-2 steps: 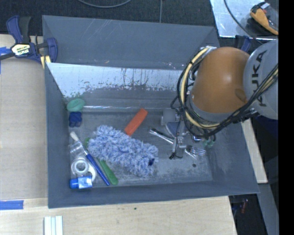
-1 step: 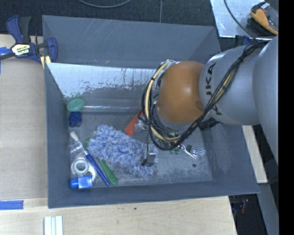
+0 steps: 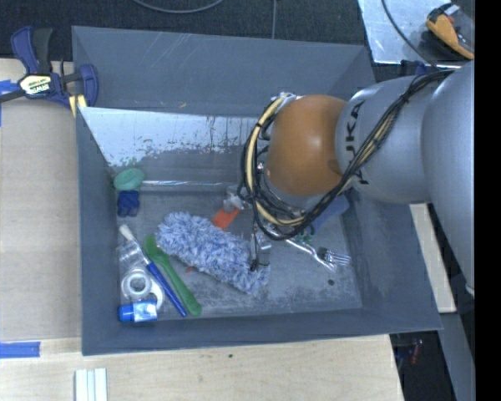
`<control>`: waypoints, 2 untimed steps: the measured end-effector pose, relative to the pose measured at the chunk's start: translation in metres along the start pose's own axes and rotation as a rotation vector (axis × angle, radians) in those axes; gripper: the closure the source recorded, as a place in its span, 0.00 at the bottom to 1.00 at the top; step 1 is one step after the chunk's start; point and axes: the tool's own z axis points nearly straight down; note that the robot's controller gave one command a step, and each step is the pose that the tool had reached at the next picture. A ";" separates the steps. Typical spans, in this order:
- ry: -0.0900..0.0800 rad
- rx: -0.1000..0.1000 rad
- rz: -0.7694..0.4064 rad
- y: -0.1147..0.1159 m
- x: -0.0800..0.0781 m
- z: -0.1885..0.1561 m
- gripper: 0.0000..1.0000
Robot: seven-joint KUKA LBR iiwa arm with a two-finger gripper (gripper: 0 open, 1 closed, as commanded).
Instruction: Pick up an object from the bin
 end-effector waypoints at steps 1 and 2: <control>0.013 -0.004 0.177 0.044 0.028 -0.035 1.00; 0.013 -0.004 0.177 0.044 0.028 -0.035 1.00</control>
Offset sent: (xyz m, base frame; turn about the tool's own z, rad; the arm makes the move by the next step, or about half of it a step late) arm 0.0000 0.0000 0.0000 0.0000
